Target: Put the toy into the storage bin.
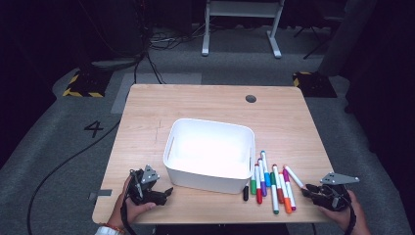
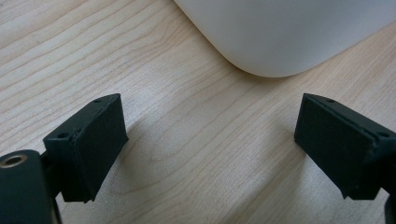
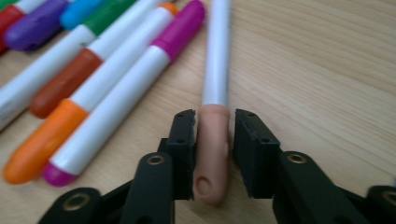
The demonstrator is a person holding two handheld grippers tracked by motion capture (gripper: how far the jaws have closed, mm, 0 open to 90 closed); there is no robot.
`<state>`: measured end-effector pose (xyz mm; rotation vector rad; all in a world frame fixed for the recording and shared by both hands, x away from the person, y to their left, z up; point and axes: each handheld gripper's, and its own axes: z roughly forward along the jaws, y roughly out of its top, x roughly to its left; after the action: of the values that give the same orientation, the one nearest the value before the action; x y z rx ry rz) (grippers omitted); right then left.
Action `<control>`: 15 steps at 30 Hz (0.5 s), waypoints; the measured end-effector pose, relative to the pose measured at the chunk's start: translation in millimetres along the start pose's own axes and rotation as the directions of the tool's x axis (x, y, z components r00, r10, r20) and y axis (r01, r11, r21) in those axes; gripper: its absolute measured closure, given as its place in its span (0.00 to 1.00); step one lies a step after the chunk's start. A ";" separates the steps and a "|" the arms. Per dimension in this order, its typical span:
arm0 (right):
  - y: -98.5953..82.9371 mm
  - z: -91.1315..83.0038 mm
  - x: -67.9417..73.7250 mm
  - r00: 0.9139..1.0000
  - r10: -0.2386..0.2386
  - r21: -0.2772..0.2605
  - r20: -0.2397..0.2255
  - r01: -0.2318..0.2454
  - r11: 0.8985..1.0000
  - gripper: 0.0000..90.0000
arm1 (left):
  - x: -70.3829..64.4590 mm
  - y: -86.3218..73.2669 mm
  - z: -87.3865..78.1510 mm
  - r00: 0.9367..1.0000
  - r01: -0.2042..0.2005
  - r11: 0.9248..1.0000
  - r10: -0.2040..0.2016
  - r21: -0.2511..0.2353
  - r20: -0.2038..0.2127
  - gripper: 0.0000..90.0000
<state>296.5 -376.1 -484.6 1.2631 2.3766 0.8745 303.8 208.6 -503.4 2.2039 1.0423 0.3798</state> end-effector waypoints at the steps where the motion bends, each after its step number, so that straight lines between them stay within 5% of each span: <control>1: -0.6 0.1 -2.6 1.000 0.011 -0.007 0.016 -0.011 1.000 0.82 | 0.0 0.0 -0.1 1.000 0.001 1.000 -0.001 0.001 0.000 0.10; 15: 5.8 7.8 -17.6 1.000 0.012 -0.095 0.023 -0.010 0.995 0.84 | 0.0 0.0 0.0 1.000 0.004 1.000 -0.004 0.000 0.004 0.10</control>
<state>314.2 -385.3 -487.1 1.2435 2.2831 0.9586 303.9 208.6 -503.4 2.2017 1.0448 0.3732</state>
